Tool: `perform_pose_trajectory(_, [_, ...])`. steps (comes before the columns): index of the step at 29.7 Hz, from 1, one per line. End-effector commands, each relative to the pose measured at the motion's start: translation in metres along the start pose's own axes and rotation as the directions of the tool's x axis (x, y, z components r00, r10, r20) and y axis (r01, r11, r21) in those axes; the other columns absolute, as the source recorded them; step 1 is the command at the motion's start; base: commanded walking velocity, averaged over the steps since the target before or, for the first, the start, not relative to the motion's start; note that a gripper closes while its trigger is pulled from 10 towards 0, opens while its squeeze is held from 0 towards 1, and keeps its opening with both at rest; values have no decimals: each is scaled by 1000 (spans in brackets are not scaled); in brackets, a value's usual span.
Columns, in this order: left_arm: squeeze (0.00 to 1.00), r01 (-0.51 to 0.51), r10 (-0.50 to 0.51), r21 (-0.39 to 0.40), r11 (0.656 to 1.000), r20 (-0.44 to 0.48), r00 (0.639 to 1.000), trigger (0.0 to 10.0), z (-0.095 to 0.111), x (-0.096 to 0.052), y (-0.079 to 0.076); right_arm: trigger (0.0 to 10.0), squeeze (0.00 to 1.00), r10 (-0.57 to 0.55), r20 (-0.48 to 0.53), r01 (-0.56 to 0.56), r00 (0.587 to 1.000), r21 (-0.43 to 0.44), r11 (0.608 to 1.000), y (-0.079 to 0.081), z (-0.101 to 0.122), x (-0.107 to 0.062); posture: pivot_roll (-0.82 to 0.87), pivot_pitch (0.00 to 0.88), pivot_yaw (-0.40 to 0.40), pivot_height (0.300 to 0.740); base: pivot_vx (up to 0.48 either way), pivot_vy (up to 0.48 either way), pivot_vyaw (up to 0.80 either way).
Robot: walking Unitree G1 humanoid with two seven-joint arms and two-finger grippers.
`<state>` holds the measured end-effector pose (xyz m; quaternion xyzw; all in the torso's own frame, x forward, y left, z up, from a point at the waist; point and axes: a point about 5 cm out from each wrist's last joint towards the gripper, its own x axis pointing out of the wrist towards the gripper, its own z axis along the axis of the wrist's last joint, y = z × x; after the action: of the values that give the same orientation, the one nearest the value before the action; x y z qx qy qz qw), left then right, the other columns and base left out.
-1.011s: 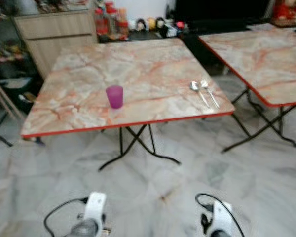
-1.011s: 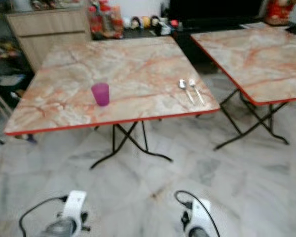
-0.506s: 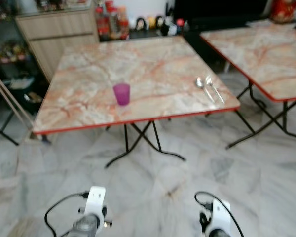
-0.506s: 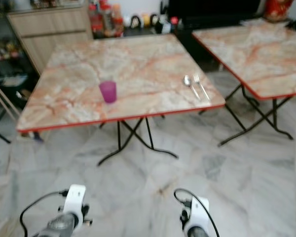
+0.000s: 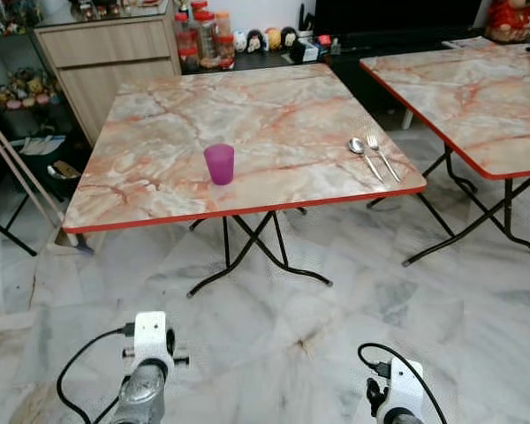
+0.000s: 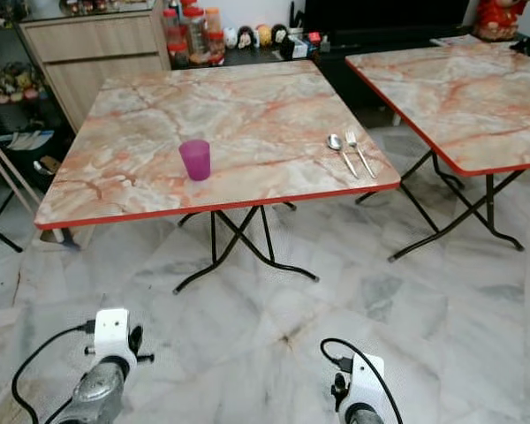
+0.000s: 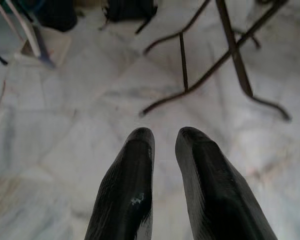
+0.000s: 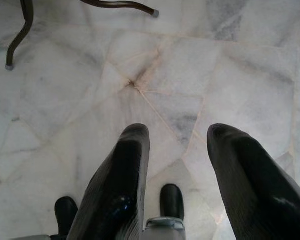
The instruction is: Setting the table
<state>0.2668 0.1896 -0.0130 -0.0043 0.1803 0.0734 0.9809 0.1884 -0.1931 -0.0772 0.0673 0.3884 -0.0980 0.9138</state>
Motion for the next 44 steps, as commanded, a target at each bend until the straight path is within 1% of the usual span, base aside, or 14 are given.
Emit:
perform_pose_trajectory(1, [0, 21, -21, -7, 1000, 33, 999, 10000, 10, 5, -8, 10000, 0, 21, 1, -21, 1000, -24, 999, 4, 3, 1, 27, 0, -7, 740, 0, 0, 0])
perform_pose_trajectory(6, [0, 37, -37, 8, 999, 5, 999, 10000, 7, 5, -11, 10000, 0, 22, 3, -22, 1000, -24, 999, 5, 4, 2, 20, 0, -6, 740, 0, 0, 0])
perform_pose_trajectory(9, [0, 66, -65, -19, 998, 54, 996, 10000, 15, 7, -19, 10000, 0, 13, 7, -13, 1000, -16, 1000, 2, 5, 2, 2, 0, 4, 740, 0, 0, 0])
perform_pose_trajectory(11, [0, 73, -72, -18, 997, 65, 995, 10000, 17, 7, -21, 10000, 0, 11, 7, -11, 1000, -16, 1000, 2, 4, 1, 2, 0, 4, 740, 0, 0, 0])
perform_pose_trajectory(14, [0, 87, -83, -28, 996, 117, 990, 10000, 27, 9, -26, 10000, 0, 5, 2, -5, 1000, -17, 1000, -1, 2, 1, 2, 0, 2, 740, 0, 0, 0])
perform_pose_trajectory(15, [0, 90, -86, -16, 996, 149, 985, 10000, 33, 10, -28, 10000, 0, 4, 0, -4, 1000, -18, 1000, -1, 1, 0, 4, 0, 1, 740, 0, 0, 0])
perform_pose_trajectory(18, [0, 85, -79, -27, 996, 187, 979, 10000, 43, 13, -30, 10000, 0, 6, -7, -6, 1000, -24, 1000, 0, -1, 0, 9, 0, -2, 740, 0, 0, 0])
perform_pose_trajectory(23, [0, 88, -88, 9, 996, 166, 982, 10000, 46, 16, -33, 10000, 0, 13, -6, -13, 1000, -30, 999, 2, 1, 1, 11, 0, -2, 740, 0, 0, 0])
perform_pose_trajectory(25, [0, 82, -79, -11, 997, 153, 985, 10000, 45, 17, -34, 10000, 0, 15, -6, -15, 1000, -31, 999, 3, 1, 1, 12, 0, -2, 740, 0, 0, 0])
perform_pose_trajectory(26, [831, 75, -71, -21, 997, 150, 986, 10000, 46, 18, -33, 10000, 0, 16, -6, -16, 1000, -32, 999, 3, 1, 1, 8, 0, 0, 740, 0, 0, 0])
perform_pose_trajectory(27, [1000, 71, -65, -39, 997, 148, 987, 10000, 46, 18, -33, 10000, 0, 17, -5, -17, 1000, -32, 999, 4, 2, 1, 5, 0, 3, 740, 0, 0, 0])
perform_pose_trajectory(33, [1000, 90, -82, -43, 995, 167, 983, 10000, 50, 19, -37, 10000, 0, 16, -3, -16, 1000, -30, 999, 3, 2, 1, 4, 0, 3, 740, 0, 0, 0])
perform_pose_trajectory(39, [1000, 107, -92, -53, 993, 229, 969, 10000, 68, 23, -42, 10000, 0, 18, -9, -19, 1000, -41, 999, 2, 0, 0, 4, 0, 2, 740, 0, 0, 0])
perform_pose_trajectory(44, [1000, 115, -95, -68, 991, 245, 965, 10000, 75, 25, -45, 10000, 0, 20, -8, -21, 1000, -44, 999, 3, 1, 1, 1, 0, 5, 740, 0, 0, 0])
